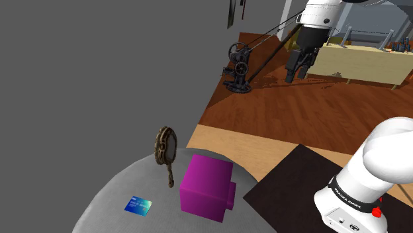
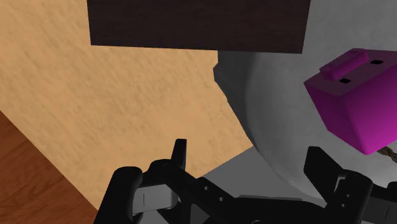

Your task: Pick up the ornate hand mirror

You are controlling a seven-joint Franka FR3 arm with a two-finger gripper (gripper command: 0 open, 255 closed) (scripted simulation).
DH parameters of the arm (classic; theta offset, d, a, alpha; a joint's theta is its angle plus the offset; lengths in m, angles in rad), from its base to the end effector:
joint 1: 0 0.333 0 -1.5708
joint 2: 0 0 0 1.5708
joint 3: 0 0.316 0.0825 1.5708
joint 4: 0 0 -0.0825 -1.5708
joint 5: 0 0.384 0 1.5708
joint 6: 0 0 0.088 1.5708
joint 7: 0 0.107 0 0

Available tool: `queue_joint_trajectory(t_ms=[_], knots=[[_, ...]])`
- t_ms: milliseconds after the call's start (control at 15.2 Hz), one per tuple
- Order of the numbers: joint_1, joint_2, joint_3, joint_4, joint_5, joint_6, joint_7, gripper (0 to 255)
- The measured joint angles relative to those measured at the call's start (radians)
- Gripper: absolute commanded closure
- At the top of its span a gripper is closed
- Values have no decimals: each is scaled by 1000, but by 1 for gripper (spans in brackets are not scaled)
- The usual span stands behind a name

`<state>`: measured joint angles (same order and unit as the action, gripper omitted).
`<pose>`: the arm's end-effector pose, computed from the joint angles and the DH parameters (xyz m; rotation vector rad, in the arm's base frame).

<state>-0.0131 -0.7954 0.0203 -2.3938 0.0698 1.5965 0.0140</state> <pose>0.3060 0.0112 0.5779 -3.0862 0.0228 0.0037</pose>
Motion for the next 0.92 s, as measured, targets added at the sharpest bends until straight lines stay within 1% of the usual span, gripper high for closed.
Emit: queue_joint_trajectory(t_ms=[132,264,528,726,924], knots=[[2,-1,12,-2,7,7,15,0],[9,-11,51,-29,31,44,65,0],[28,-15,157,-64,92,126,196,0],[40,8,250,-60,135,186,307,0],[37,51,334,-53,160,262,404,0]])
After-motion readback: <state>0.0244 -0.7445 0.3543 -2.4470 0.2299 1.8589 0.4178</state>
